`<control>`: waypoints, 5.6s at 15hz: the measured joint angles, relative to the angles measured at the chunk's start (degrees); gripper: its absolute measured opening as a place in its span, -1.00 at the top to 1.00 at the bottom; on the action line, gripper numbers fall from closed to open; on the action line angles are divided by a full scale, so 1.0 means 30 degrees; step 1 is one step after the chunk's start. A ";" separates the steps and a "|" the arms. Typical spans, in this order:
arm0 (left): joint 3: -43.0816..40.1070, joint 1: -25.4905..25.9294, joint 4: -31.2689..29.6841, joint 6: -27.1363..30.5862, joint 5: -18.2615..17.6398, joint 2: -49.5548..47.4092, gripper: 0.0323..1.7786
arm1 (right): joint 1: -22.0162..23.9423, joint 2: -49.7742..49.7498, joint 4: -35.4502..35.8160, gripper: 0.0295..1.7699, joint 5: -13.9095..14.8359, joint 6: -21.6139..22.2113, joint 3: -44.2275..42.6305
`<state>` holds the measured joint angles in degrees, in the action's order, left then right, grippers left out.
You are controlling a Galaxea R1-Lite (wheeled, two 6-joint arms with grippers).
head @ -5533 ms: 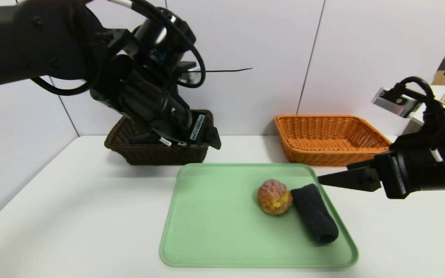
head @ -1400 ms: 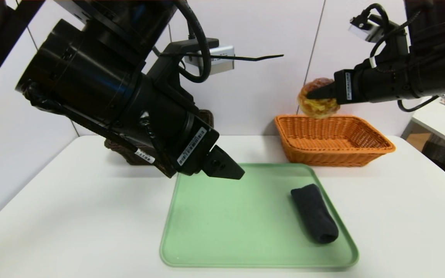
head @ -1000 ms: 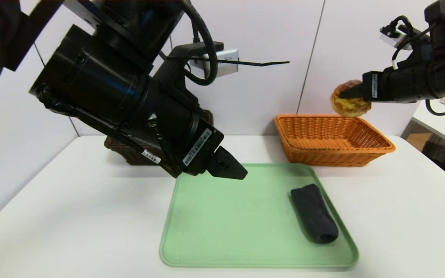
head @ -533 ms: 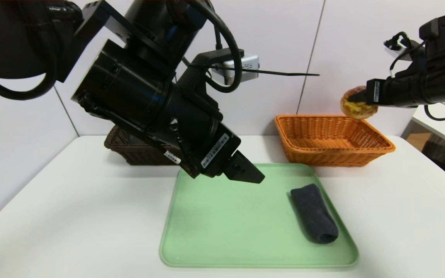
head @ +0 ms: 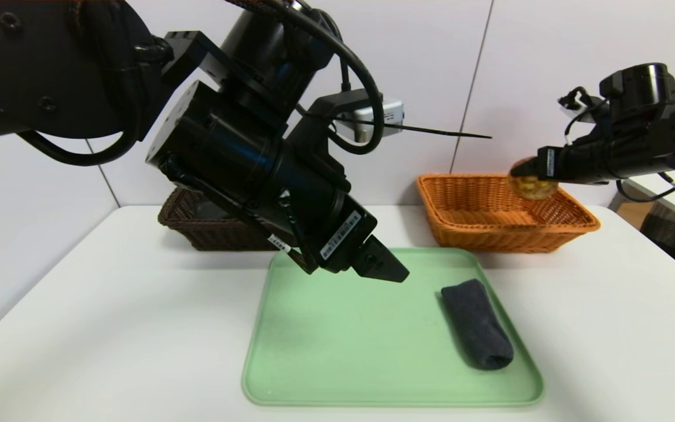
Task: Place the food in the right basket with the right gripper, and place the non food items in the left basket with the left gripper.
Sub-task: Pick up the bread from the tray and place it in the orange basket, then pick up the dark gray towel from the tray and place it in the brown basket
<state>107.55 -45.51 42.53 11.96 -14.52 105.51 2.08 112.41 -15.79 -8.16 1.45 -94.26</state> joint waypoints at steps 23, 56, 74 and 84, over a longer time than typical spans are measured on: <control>-0.0679 0.0122 -0.1187 -0.0459 0.0240 -0.0232 -0.90 | -0.0154 -0.5791 -0.7912 -0.90 -0.2966 0.0146 -0.1544; 0.1207 -0.7054 -0.4486 -1.6331 1.4677 0.7956 -0.90 | 0.1061 -1.2130 -0.8021 -0.91 -0.2682 0.0289 0.5319; 0.1272 -0.7737 -0.8684 -1.5238 1.3962 0.9115 -0.90 | 0.0809 -1.3105 -0.8013 -0.91 -0.2552 0.0158 0.6335; 0.1272 -0.7680 -1.0017 -1.4641 1.3918 1.0675 -0.90 | 0.0744 -1.3519 -0.7928 -0.91 -0.2609 0.0114 0.7026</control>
<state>111.36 -68.55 12.48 -31.96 27.23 137.53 4.32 71.85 -39.57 -15.98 1.79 -73.18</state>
